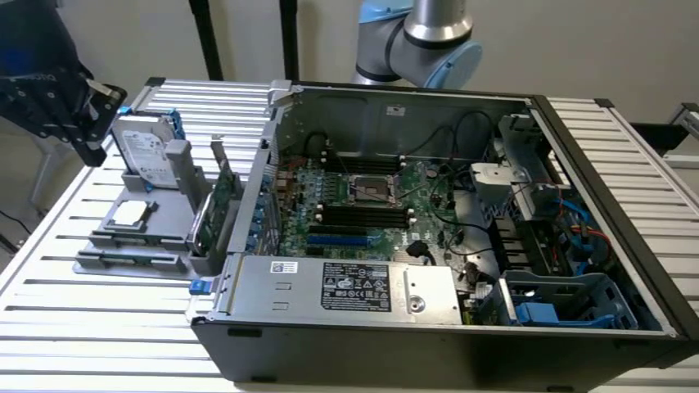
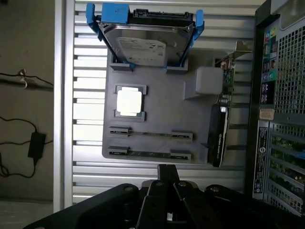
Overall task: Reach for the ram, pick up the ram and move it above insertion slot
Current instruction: 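Reach for the ram, then pick up the ram and move it above insertion slot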
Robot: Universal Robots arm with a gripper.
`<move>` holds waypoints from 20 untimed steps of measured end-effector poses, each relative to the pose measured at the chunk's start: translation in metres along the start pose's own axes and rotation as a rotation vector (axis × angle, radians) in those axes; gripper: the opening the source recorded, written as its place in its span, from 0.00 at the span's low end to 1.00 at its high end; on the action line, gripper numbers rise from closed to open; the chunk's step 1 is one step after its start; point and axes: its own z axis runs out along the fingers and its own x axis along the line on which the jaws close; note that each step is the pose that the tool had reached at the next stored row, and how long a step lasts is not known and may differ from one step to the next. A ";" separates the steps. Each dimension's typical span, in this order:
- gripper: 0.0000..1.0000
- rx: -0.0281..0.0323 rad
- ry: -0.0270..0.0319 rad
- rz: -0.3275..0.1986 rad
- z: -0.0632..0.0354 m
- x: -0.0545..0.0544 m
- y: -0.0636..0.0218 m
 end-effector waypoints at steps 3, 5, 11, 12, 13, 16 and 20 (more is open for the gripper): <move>0.11 0.0000 0.0007 -0.004 0.0003 0.001 -0.0009; 0.11 0.0016 0.0018 -0.028 0.0004 0.002 -0.0009; 0.11 0.0058 0.0060 -0.137 0.0004 0.002 -0.0009; 0.11 0.0064 0.0068 -0.155 0.0004 0.002 -0.0009; 0.11 0.0069 0.0074 -0.173 0.0004 0.002 -0.0009; 0.11 0.0084 0.0095 -0.227 0.0004 0.002 -0.0009; 0.11 0.0098 0.0121 -0.301 0.0004 0.002 -0.0009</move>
